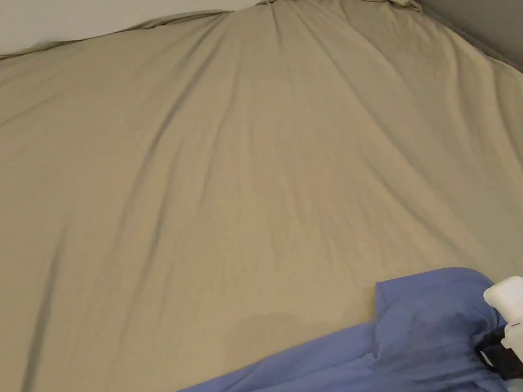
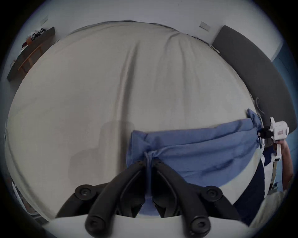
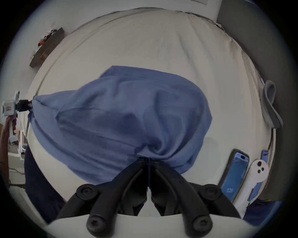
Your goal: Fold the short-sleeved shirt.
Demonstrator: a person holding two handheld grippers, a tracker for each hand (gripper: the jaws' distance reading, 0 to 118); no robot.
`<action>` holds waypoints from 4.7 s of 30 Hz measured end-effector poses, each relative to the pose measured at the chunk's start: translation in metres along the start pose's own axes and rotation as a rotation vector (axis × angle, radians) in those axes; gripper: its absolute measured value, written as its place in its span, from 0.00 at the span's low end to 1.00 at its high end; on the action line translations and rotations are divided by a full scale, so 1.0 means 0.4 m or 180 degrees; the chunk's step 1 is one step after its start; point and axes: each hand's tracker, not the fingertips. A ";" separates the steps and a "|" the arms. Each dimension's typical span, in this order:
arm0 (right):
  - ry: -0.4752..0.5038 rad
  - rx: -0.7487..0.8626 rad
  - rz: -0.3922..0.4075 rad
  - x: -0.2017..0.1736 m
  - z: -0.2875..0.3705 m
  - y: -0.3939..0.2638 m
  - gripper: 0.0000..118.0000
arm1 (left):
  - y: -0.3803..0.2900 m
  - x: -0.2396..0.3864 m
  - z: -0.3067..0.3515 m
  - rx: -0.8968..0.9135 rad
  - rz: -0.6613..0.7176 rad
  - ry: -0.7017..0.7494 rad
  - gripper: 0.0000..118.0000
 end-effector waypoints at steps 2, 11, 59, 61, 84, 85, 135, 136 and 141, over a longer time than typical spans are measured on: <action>-0.0010 0.0057 -0.0067 0.001 -0.003 -0.003 0.04 | -0.002 0.005 0.001 0.0058 0.0036 0.0022 0.03; -0.0172 0.0725 -0.0082 0.002 0.174 -0.020 1.00 | 0.006 0.052 0.208 0.0834 0.0067 0.0290 1.00; 0.1793 0.1663 0.0066 -0.200 0.291 -0.007 0.02 | -0.072 -0.130 0.089 0.0879 0.2194 -0.2239 0.09; 0.1769 0.1694 -0.0017 -0.186 0.296 -0.004 0.02 | -0.059 -0.167 0.138 0.0930 0.1942 -0.1936 0.09; 0.1519 0.1404 -0.0251 -0.222 0.238 0.043 0.02 | 0.000 0.387 -0.005 0.0148 0.0506 -0.0566 0.13; 0.1513 0.1403 -0.0245 -0.221 0.239 0.039 0.02 | -0.009 0.393 -0.033 0.0118 0.0467 -0.0478 0.23; 0.2000 0.1940 0.0277 -0.284 0.381 -0.013 0.02 | -0.016 0.036 0.064 0.0317 0.0684 -0.1087 0.96; 0.2051 0.1906 0.0225 -0.285 0.379 -0.011 0.02 | -0.016 0.033 0.043 0.0220 0.0736 -0.1076 0.96; 0.1869 0.1791 0.0190 -0.297 0.373 0.003 0.02 | -0.018 0.083 -0.026 0.0309 0.0703 -0.1183 0.96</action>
